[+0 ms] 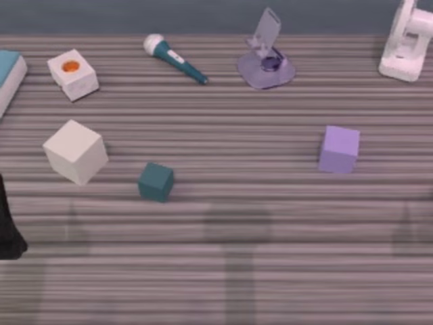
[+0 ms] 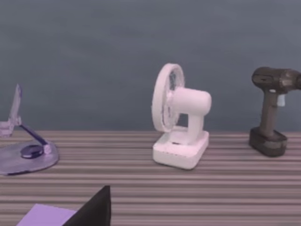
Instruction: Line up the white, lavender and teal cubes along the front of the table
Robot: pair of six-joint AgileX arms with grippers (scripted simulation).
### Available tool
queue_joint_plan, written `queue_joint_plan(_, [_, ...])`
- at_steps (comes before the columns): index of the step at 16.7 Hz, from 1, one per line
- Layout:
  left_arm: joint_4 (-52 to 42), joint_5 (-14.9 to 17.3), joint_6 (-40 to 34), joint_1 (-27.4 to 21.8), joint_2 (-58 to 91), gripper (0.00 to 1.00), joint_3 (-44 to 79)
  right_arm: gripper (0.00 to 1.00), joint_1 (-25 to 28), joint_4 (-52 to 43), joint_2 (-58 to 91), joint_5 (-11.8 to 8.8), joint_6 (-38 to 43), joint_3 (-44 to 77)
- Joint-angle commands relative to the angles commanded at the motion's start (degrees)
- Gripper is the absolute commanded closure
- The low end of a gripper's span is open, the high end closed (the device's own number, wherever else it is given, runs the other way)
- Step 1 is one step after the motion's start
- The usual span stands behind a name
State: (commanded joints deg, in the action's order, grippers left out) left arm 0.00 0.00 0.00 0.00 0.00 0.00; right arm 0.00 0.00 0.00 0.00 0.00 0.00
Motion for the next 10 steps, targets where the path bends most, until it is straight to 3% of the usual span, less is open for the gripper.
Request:
queue_joint_plan(5, [-2.21, 0.09, -0.22, -0.98, 3.53, 0.00, 3.46, 0.00, 0.00, 0.00, 0.00, 0.00, 0.00, 0.00])
queue_joint_plan(10, [-12.45, 0.13, -0.98, -4.93, 21.44, 0.00, 19.96, 0.00, 0.00, 0.00, 0.00, 0.00, 0.00, 0.00])
